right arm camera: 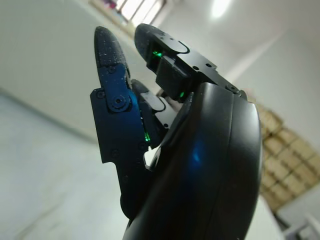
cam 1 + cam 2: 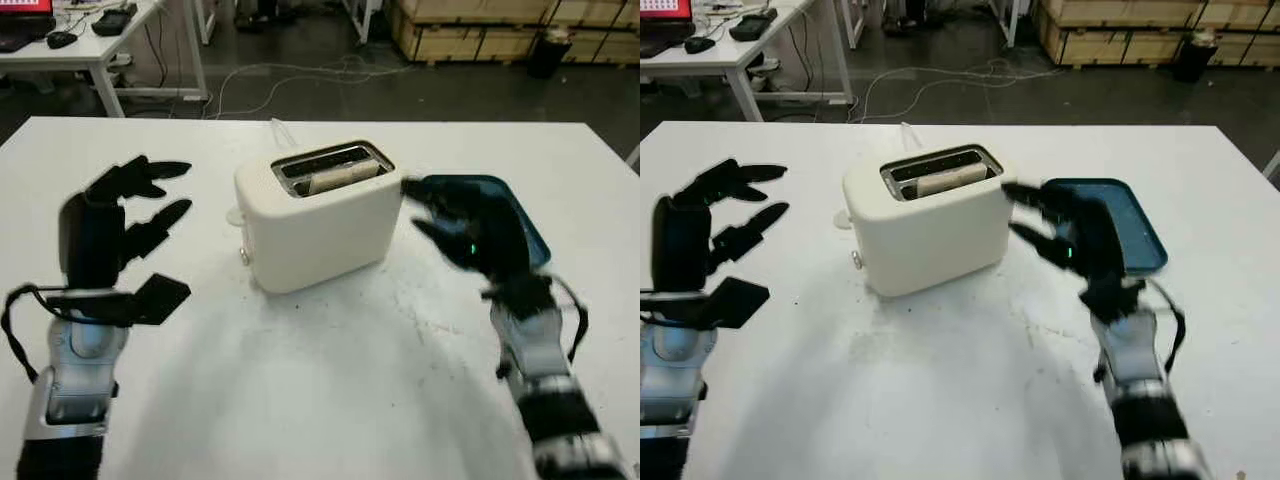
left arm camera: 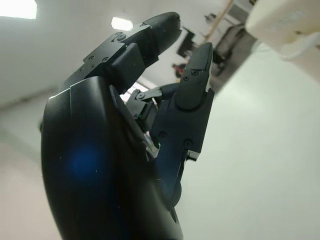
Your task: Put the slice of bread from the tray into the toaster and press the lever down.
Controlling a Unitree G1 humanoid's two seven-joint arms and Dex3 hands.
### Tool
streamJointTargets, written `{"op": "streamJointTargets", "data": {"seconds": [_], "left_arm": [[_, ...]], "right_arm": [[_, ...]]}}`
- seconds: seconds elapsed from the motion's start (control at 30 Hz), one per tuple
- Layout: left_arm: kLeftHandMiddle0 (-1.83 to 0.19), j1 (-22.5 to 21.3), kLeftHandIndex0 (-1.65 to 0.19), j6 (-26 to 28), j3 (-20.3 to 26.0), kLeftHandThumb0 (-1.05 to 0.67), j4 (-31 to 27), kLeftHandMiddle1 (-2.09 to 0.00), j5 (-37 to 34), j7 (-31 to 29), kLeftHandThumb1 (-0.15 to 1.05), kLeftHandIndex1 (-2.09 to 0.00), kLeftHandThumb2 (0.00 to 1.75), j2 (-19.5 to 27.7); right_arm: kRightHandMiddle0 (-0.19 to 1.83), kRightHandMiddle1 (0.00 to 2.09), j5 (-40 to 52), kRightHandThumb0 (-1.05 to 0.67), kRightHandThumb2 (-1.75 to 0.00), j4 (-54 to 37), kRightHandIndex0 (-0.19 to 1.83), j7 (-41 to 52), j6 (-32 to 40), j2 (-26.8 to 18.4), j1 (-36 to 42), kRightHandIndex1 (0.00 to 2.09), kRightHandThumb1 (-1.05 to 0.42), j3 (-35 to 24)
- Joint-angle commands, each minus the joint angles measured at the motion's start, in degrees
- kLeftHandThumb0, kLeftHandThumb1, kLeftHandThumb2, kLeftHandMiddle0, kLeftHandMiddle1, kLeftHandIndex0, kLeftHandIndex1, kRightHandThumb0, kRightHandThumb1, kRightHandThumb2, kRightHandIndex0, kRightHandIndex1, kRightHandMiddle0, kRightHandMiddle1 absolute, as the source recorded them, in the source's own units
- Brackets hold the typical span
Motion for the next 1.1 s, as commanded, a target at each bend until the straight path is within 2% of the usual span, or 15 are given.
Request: {"op": "streamJointTargets", "data": {"seconds": [0.0, 0.13, 0.27, 0.37, 0.4, 0.47, 0.6, 0.73, 0.9, 1.07], "left_arm": [[-0.91, -2.58, -0.99, -3.28, 0.12, -0.17, 1.81, -1.12, 2.32, 1.35, 0.80, -0.35, 0.00, 2.75], [-1.00, -5.36, -1.12, -6.75, -0.88, -0.26, 4.78, -1.18, 4.64, 0.20, 0.79, -0.29, 0.01, 7.23], [-1.04, -6.51, -1.17, -5.37, -3.92, -0.39, 4.64, -1.24, 4.95, -10.72, 0.88, -0.20, 0.02, 14.33], [-1.14, -8.28, -1.24, -5.63, -6.47, -0.43, 5.68, -1.05, 5.78, -15.68, 0.84, -0.09, 0.00, 17.18], [-1.17, -9.22, -1.25, -6.03, -7.50, -0.43, 6.50, -1.04, 6.69, -16.38, 0.82, -0.07, 0.00, 17.73], [-1.16, -11.09, -1.28, -6.26, -9.47, -0.43, 7.96, -1.14, 8.45, -17.78, 0.78, -0.04, 0.00, 18.55], [-1.13, -14.74, -1.31, -7.33, -12.97, -0.45, 11.10, -1.31, 11.74, -18.31, 0.74, -0.02, 0.00, 19.38], [-1.16, -17.68, -1.35, -10.68, -15.54, -0.50, 15.59, -1.37, 14.37, -16.17, 0.74, -0.02, 0.00, 19.61], [-1.13, -19.27, -1.36, -12.86, -16.74, -0.48, 19.37, -1.48, 15.53, -13.79, 0.71, -0.01, 0.00, 19.67], [-1.09, -20.33, -1.37, -13.56, -17.56, -0.48, 21.26, -1.49, 17.34, -12.07, 0.71, -0.01, 0.00, 20.43]], "right_arm": [[0.90, 0.00, -0.23, -0.52, -0.09, -2.33, 0.93, -1.19, 0.57, 0.70, 0.56, 0.11, -0.92, -1.66], [0.91, 0.01, -1.39, -0.48, -0.09, -2.57, 0.95, -1.90, 0.26, 1.22, 1.08, 0.11, -0.92, -3.04], [0.92, 0.01, -2.53, -0.47, -0.09, -2.64, 0.97, -2.80, 0.54, 1.92, 0.78, 0.12, -0.92, -3.79], [0.92, 0.01, -3.80, -0.48, -0.08, -2.94, 0.98, -3.37, 1.27, 1.94, 0.60, 0.12, -0.92, -4.08], [0.93, 0.01, -3.85, -0.48, -0.08, -3.14, 0.99, -3.42, 1.68, 1.95, 0.61, 0.12, -0.92, -4.21], [0.93, 0.01, -3.69, -0.49, -0.07, -3.45, 1.00, -3.19, 2.45, 1.79, 0.62, 0.12, -0.92, -4.51], [0.93, 0.01, -2.71, -0.45, -0.05, -2.90, 1.00, -2.22, 2.96, 1.47, 0.09, 0.11, -0.92, -5.32], [0.94, 0.01, -2.17, -0.45, -0.04, -3.49, 0.99, -1.67, 4.39, 1.27, -0.13, 0.10, -0.92, -6.12], [0.95, 0.01, -2.47, -0.47, -0.03, -4.51, 1.04, -1.19, 6.69, 0.81, -0.02, 0.11, -0.92, -6.50], [0.95, 0.00, -2.03, -0.46, -0.03, -4.88, 1.03, 0.01, 7.66, 0.39, 0.18, 0.10, -0.92, -6.67]]}}
